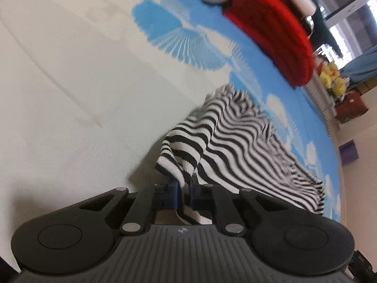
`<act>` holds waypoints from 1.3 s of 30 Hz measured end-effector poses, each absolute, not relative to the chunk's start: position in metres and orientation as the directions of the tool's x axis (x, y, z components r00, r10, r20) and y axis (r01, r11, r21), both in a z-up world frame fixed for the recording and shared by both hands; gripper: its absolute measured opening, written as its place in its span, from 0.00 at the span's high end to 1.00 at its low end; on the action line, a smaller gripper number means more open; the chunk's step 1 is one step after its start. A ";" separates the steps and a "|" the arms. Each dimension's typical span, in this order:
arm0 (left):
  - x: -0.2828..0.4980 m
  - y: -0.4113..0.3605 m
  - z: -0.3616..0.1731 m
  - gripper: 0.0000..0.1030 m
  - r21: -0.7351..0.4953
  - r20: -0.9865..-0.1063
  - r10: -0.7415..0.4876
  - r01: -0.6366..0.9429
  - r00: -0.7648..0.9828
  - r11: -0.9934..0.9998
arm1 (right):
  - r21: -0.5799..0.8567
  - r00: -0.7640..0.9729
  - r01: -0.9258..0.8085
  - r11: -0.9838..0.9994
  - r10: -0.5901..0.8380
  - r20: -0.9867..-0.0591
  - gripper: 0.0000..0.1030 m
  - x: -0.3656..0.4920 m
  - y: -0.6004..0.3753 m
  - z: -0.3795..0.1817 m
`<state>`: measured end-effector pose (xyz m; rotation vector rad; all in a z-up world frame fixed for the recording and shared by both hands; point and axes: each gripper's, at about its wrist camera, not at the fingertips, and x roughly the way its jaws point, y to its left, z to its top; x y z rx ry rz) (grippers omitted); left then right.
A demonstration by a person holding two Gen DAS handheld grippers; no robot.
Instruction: Fold small clothes
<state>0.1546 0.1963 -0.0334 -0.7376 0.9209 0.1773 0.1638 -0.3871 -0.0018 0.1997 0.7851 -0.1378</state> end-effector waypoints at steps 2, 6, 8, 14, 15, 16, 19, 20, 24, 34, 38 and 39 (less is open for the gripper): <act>0.146 0.202 -0.028 0.95 -0.506 -0.767 -0.154 -0.439 0.623 0.743 | 0.131 0.699 0.197 0.972 -0.046 -0.713 0.60 0.165 -0.381 -0.002; 0.131 0.216 -0.026 0.95 -0.463 -0.798 -0.106 -0.491 0.594 0.738 | 0.140 0.703 0.181 0.973 -0.029 -0.711 0.60 0.168 -0.368 -0.001; 0.129 0.220 -0.029 0.95 -0.423 -0.827 -0.084 -0.517 0.556 0.744 | 0.136 0.702 0.169 0.976 -0.023 -0.712 0.60 0.169 -0.362 -0.001; 0.136 0.193 -0.012 0.95 -0.294 -0.820 0.013 -0.439 0.573 0.849 | 0.122 0.714 0.144 0.982 -0.018 -0.699 0.60 0.169 -0.354 0.004; 0.138 0.184 -0.005 0.95 -0.283 -0.809 0.019 -0.417 0.588 0.864 | 0.122 0.717 0.146 0.982 -0.020 -0.697 0.60 0.169 -0.354 0.004; 0.140 0.178 0.001 0.95 -0.284 -0.800 0.018 -0.405 0.600 0.869 | 0.120 0.719 0.148 0.982 -0.024 -0.695 0.60 0.169 -0.355 0.005; 0.149 0.148 0.029 0.95 -0.290 -0.761 0.014 -0.359 0.648 0.887 | 0.090 0.715 0.153 0.984 -0.048 -0.698 0.60 0.170 -0.358 0.006; 0.154 0.131 0.040 0.95 -0.281 -0.743 0.006 -0.320 0.670 0.905 | 0.086 0.709 0.152 0.985 -0.048 -0.703 0.60 0.170 -0.358 0.006; 0.178 0.041 0.075 0.96 -0.282 -0.678 -0.105 -0.125 0.727 0.951 | 0.110 0.705 0.129 0.985 -0.013 -0.709 0.60 0.169 -0.366 0.006; 0.203 -0.208 0.034 0.94 -0.338 -0.709 -0.504 0.390 0.494 0.857 | 0.179 0.724 0.174 0.968 -0.003 -0.690 0.60 0.166 -0.404 0.010; 0.204 -0.216 0.016 0.80 -0.383 -0.747 -0.558 0.452 0.361 0.805 | 0.198 0.723 0.186 0.963 0.003 -0.691 0.60 0.167 -0.414 0.008; 0.202 -0.204 0.021 0.76 -0.374 -0.731 -0.563 0.464 0.385 0.803 | 0.206 0.722 0.185 0.961 0.009 -0.692 0.60 0.168 -0.417 0.007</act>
